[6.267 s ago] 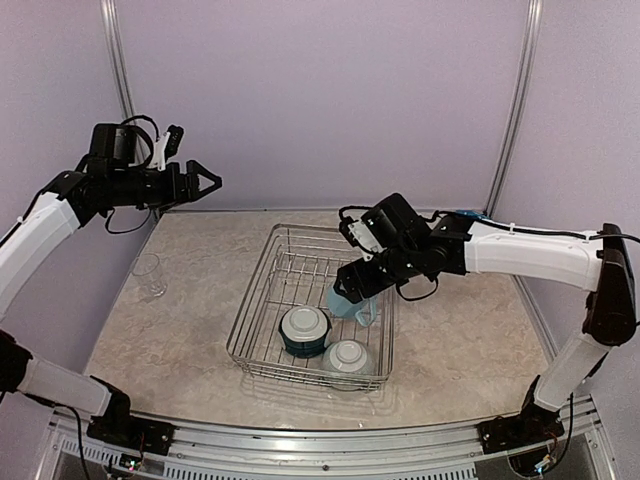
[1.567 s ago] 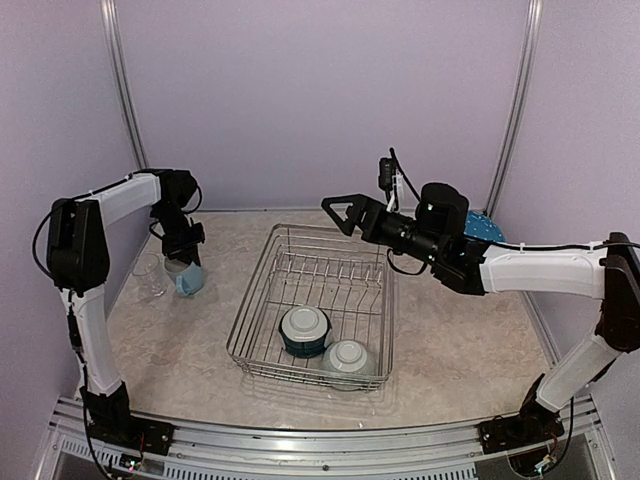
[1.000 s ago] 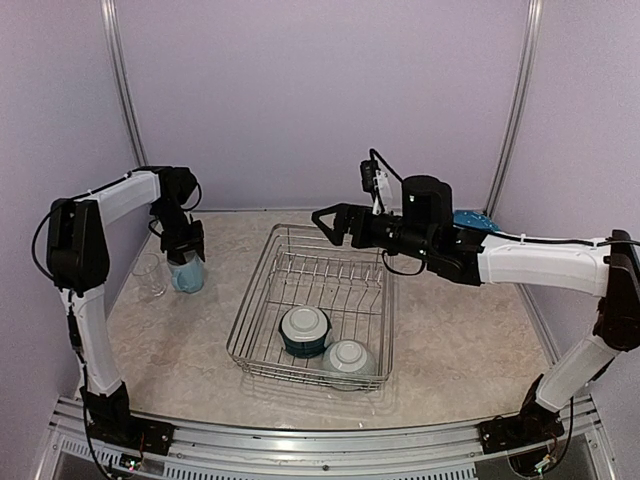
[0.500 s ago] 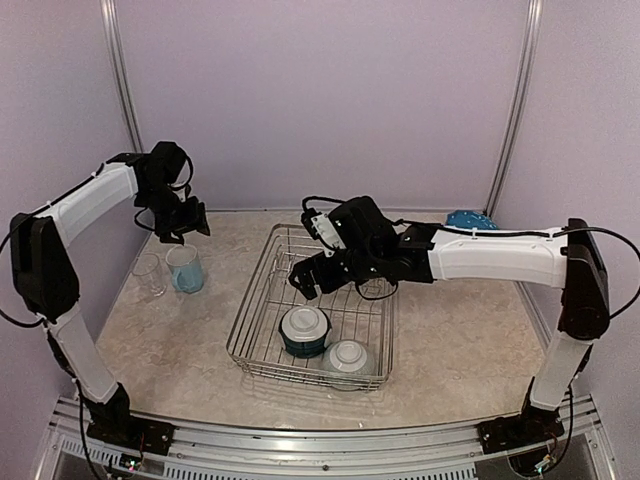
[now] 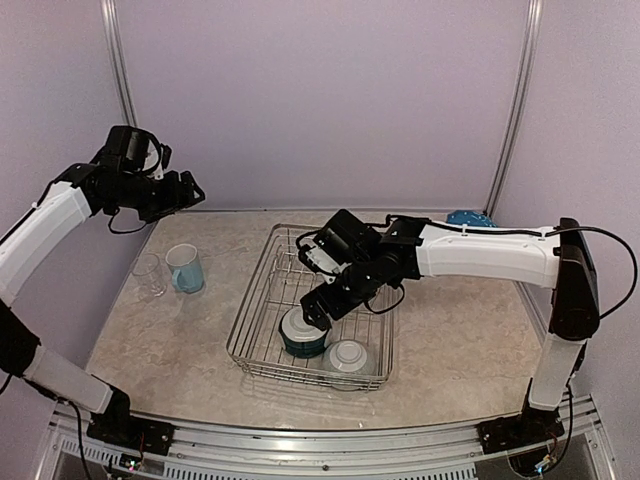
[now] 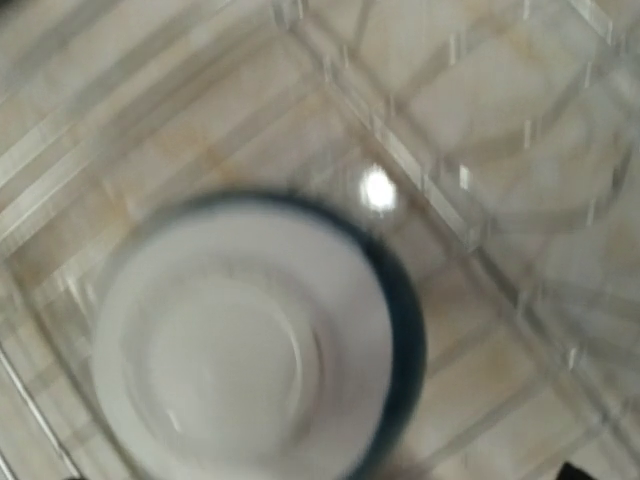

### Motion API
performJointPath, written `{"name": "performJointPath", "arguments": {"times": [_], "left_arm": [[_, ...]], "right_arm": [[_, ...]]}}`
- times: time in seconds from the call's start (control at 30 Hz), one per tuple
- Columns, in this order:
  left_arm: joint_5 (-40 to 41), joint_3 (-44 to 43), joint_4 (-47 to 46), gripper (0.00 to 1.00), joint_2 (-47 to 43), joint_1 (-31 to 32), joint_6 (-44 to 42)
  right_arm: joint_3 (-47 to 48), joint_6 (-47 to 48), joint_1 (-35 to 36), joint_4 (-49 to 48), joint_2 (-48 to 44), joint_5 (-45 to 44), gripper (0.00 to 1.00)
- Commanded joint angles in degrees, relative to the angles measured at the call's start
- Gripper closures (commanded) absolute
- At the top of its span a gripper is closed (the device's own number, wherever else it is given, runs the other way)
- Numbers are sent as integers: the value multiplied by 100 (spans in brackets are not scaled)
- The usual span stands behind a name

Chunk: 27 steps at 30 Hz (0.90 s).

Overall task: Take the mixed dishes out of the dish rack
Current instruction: Grab the bowl from the dish rack.

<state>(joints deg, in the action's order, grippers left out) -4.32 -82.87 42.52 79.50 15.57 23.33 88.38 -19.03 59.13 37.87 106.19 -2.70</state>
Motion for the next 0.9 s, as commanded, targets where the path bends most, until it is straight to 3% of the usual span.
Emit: {"name": "performJointPath", "arguments": {"times": [0.0, 0.33, 0.67, 0.87], "left_arm": [[27, 164, -435, 17, -271, 58, -74], [209, 324, -587, 17, -462, 67, -4], [233, 313, -545, 17, -316, 63, 48], [206, 303, -536, 17, -280, 61, 66]], "right_arm": [[64, -50, 19, 1097, -77, 256, 0], [-150, -84, 176, 1653, -71, 195, 8], [-109, -26, 456, 1854, 59, 22, 8], [-137, -4, 524, 1873, 127, 67, 17]]}}
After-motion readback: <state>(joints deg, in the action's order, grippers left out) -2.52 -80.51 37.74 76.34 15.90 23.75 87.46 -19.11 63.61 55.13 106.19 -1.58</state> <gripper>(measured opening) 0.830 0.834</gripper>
